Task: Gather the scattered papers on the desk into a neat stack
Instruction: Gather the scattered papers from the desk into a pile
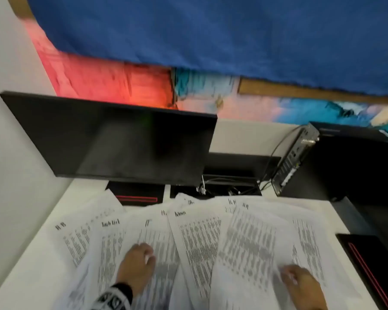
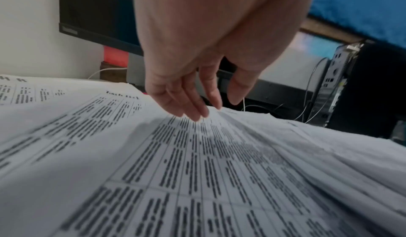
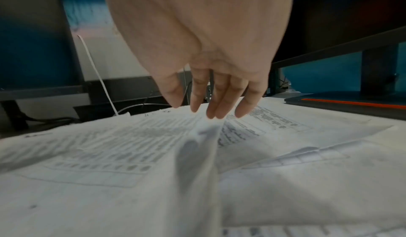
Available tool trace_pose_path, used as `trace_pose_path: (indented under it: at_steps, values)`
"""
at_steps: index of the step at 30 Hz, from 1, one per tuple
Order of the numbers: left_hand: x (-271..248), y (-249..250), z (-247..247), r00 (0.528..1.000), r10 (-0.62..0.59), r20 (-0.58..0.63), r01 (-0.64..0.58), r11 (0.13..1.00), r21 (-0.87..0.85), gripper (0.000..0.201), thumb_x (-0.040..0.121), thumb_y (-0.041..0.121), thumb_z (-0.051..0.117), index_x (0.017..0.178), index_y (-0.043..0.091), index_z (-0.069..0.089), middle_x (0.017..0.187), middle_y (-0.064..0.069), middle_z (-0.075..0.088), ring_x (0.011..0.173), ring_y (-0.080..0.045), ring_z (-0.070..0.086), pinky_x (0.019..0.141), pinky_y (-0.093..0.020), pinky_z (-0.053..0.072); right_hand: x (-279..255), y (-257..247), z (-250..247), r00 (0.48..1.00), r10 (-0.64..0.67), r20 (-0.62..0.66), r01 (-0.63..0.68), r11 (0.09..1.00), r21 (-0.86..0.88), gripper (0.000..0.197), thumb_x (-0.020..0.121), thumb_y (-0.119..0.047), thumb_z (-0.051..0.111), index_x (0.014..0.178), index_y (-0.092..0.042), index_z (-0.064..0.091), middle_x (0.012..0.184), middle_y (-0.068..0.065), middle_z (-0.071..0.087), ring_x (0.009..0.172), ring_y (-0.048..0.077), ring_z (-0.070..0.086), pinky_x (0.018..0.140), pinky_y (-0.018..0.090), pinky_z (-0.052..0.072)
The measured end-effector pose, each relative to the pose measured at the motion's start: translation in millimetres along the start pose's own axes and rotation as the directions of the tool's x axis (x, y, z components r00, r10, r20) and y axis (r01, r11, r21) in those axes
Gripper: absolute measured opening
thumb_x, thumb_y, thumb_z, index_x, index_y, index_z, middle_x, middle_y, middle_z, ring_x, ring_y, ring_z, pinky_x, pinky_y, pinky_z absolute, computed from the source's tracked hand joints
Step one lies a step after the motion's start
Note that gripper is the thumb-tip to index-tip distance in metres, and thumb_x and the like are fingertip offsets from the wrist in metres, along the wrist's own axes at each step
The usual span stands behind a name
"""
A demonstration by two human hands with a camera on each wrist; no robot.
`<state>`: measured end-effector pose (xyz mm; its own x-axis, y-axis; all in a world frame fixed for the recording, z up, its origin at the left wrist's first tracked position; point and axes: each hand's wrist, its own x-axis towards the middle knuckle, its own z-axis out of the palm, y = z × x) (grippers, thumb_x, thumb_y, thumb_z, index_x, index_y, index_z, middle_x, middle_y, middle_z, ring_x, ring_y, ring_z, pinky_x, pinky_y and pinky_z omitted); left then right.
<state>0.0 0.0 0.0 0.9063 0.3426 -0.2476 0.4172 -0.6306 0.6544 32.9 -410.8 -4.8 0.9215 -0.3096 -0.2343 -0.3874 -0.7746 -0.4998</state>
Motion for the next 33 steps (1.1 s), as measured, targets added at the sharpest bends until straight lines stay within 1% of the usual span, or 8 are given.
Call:
trace_pose_path:
  at_steps: [3,8,13,18,21,24,30,33]
  values:
    - [2,3,7,0.990,-0.132,-0.058,0.137,0.986,0.092,0.025,0.089,0.029,0.065,0.105,0.011,0.060,0.107,-0.009,0.059,0.095,-0.025,0.059,0.084,-0.039,0.054,27,16,-30,0.999,0.054,0.004,-0.053,0.986,-0.159,0.041,0.084,-0.026,0.077,0.121,-0.009,0.072,0.120,0.026,0.062,0.116,0.044,0.057,0.099,0.045,0.044]
    - [-5,10,24,0.927,-0.372,-0.051,0.375,0.908,0.186,0.077,0.085,0.063,0.058,0.130,0.001,0.050,0.131,-0.019,0.055,0.115,-0.034,0.058,0.095,-0.045,0.052,47,35,-50,0.962,0.270,0.034,-0.252,0.930,-0.268,0.080,0.077,-0.051,0.076,0.142,-0.012,0.051,0.145,0.023,0.046,0.133,0.042,0.040,0.106,0.054,0.035]
    - [-4,26,46,0.937,-0.349,-0.016,0.348,0.930,0.115,0.077,0.084,0.071,0.052,0.126,0.006,0.053,0.128,-0.015,0.060,0.114,-0.030,0.060,0.097,-0.043,0.052,79,50,-52,0.947,0.319,0.043,-0.300,0.924,-0.238,0.112,0.066,-0.071,0.070,0.150,-0.005,0.036,0.150,0.028,0.039,0.138,0.046,0.037,0.110,0.055,0.032]
    - [-4,53,66,0.950,-0.303,0.069,0.301,0.953,0.037,0.070,0.085,0.066,0.058,0.125,0.008,0.053,0.125,-0.013,0.062,0.110,-0.029,0.062,0.095,-0.043,0.054,84,28,-57,0.929,0.333,0.160,-0.341,0.940,0.024,0.099,0.077,-0.053,0.074,0.148,0.003,0.037,0.147,0.030,0.047,0.131,0.045,0.050,0.107,0.047,0.041]
    - [-1,72,80,0.938,-0.322,0.131,0.320,0.947,0.035,0.091,0.085,0.062,0.062,0.148,0.002,0.035,0.148,-0.019,0.048,0.131,-0.033,0.051,0.107,-0.043,0.046,99,41,-26,0.932,0.219,0.288,-0.241,0.970,0.043,0.091,0.064,-0.052,0.072,0.134,0.002,0.053,0.131,0.026,0.065,0.115,0.039,0.065,0.100,0.046,0.050]
    - [2,87,87,0.929,-0.335,0.155,0.341,0.940,-0.015,0.090,0.085,0.046,0.072,0.150,0.000,0.029,0.148,-0.019,0.048,0.129,-0.034,0.052,0.100,-0.033,0.047,87,29,-4,0.920,0.076,0.383,-0.138,0.981,0.136,0.052,0.080,-0.024,0.073,0.126,-0.003,0.064,0.119,0.018,0.072,0.105,0.034,0.069,0.094,0.041,0.053]
    - [4,87,90,0.933,-0.276,0.232,0.334,0.904,-0.269,0.035,0.087,0.038,0.069,0.108,0.010,0.064,0.108,-0.009,0.073,0.095,-0.024,0.069,0.088,-0.043,0.058,58,-4,-3,0.829,-0.069,0.555,-0.042,0.982,0.185,0.012,0.090,-0.009,0.069,0.098,-0.011,0.077,0.086,-0.004,0.081,0.085,0.020,0.075,0.081,0.034,0.058]
    - [1,86,85,0.958,-0.264,0.113,0.280,0.945,-0.169,0.029,0.095,0.037,0.060,0.095,0.008,0.062,0.091,-0.006,0.070,0.082,-0.023,0.066,0.079,-0.038,0.058,72,3,-16,0.958,0.031,0.286,-0.058,0.995,0.086,0.042,0.087,-0.035,0.073,0.113,-0.001,0.070,0.109,0.020,0.073,0.101,0.035,0.067,0.091,0.038,0.051]
